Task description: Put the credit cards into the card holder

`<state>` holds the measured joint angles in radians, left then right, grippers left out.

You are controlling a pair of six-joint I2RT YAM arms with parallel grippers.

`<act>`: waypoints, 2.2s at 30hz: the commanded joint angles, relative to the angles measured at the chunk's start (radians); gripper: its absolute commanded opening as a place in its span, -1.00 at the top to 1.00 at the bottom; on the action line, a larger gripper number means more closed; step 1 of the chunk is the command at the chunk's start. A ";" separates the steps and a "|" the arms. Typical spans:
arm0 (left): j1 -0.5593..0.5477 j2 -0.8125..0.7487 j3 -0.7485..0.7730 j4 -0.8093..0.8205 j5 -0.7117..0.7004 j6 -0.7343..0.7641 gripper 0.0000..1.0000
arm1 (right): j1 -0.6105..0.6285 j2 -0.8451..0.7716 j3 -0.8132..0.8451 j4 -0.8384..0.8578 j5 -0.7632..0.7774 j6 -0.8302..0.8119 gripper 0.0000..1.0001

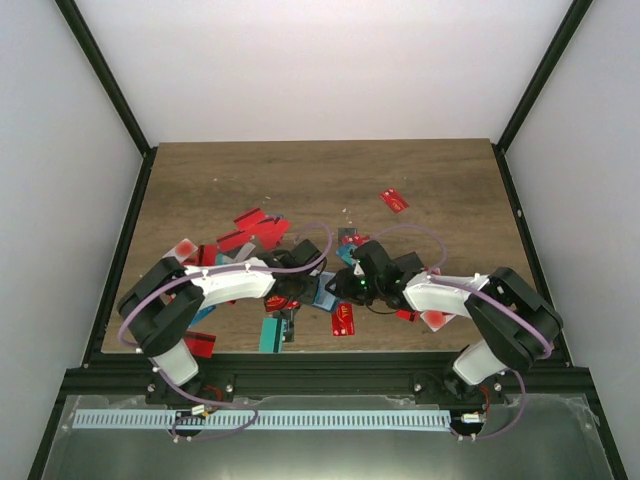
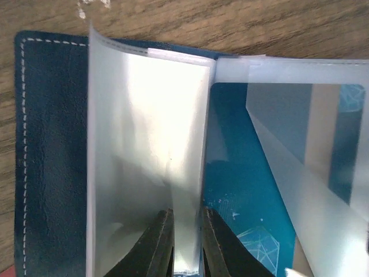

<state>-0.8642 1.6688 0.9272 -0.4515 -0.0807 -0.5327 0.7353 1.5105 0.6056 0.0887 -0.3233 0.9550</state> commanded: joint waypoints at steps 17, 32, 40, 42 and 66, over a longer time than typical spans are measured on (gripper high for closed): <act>0.001 0.050 -0.023 0.134 0.151 0.011 0.69 | 0.002 -0.004 0.034 -0.041 0.050 -0.044 0.21; 0.008 0.004 -0.071 0.230 0.237 -0.023 0.70 | 0.036 0.020 0.116 -0.105 0.065 -0.073 0.22; 0.041 -0.189 -0.163 0.208 0.222 -0.074 0.72 | 0.066 0.086 0.189 -0.157 0.089 -0.082 0.21; 0.051 -0.250 -0.190 0.190 0.215 -0.086 0.72 | 0.073 0.099 0.207 -0.171 0.100 -0.082 0.21; 0.209 -0.601 -0.384 0.134 0.254 -0.058 0.72 | 0.183 0.280 0.434 -0.229 0.136 -0.076 0.09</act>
<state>-0.6598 1.1015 0.5533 -0.3420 0.1478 -0.5987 0.9066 1.7916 1.0012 -0.1337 -0.1967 0.8806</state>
